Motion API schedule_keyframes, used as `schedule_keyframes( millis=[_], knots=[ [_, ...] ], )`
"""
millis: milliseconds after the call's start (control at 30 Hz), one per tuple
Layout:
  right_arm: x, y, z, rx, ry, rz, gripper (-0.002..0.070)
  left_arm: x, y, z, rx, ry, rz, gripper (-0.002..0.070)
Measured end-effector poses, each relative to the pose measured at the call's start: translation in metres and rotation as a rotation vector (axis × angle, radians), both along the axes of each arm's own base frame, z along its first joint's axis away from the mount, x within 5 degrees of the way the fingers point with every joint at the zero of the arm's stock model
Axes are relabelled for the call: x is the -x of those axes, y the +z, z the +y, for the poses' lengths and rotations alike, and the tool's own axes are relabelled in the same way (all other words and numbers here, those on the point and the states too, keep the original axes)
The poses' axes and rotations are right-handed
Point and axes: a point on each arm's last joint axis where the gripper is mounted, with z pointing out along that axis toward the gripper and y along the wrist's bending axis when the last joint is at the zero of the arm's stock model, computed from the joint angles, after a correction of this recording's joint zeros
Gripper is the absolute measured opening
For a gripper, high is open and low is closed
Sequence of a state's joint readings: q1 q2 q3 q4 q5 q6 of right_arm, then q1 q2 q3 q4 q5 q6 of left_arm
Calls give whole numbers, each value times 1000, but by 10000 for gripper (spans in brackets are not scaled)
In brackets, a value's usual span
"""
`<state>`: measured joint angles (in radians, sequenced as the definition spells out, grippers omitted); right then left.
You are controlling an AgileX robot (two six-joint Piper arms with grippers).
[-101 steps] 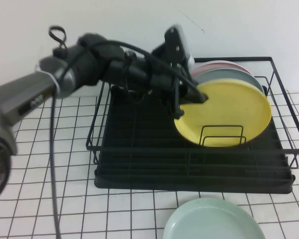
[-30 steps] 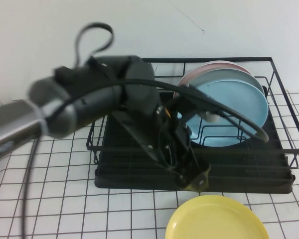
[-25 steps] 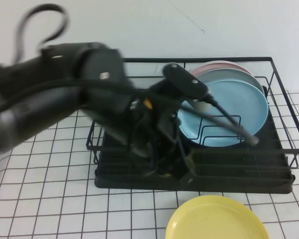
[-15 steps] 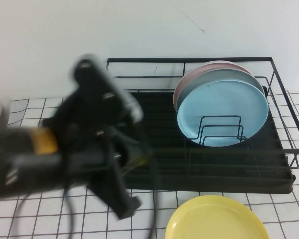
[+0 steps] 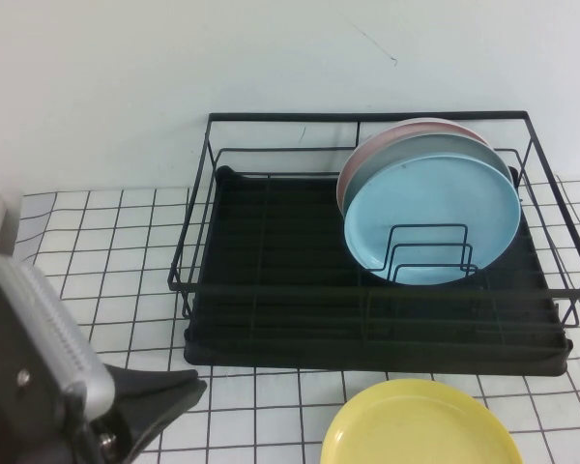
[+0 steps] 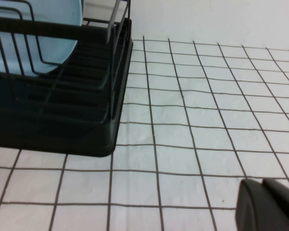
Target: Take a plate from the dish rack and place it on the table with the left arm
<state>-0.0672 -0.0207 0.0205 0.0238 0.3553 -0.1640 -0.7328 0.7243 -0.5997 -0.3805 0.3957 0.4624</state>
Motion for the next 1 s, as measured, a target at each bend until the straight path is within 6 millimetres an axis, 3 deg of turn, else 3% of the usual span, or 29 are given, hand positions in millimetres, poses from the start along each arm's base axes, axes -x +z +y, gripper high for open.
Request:
schedule_keyframes(
  millis=[167,367,533,767,1000],
  knots=[
    [0,0,0,0,0,0,-1,2,-22,14,88,88,-167,0],
    [0,0,0,0,0,0,-1,21,-65,51,248,258,-345,-1],
    [0,0,0,0,0,0,-1,26,-100,77,228,462,-394,-1],
    [0,0,0,0,0,0,-1,34,-104,99,284,737,-435,-1],
    [0,0,0,0,0,0,-1,44,-124,98,184,745,-275,-2]
  ],
)
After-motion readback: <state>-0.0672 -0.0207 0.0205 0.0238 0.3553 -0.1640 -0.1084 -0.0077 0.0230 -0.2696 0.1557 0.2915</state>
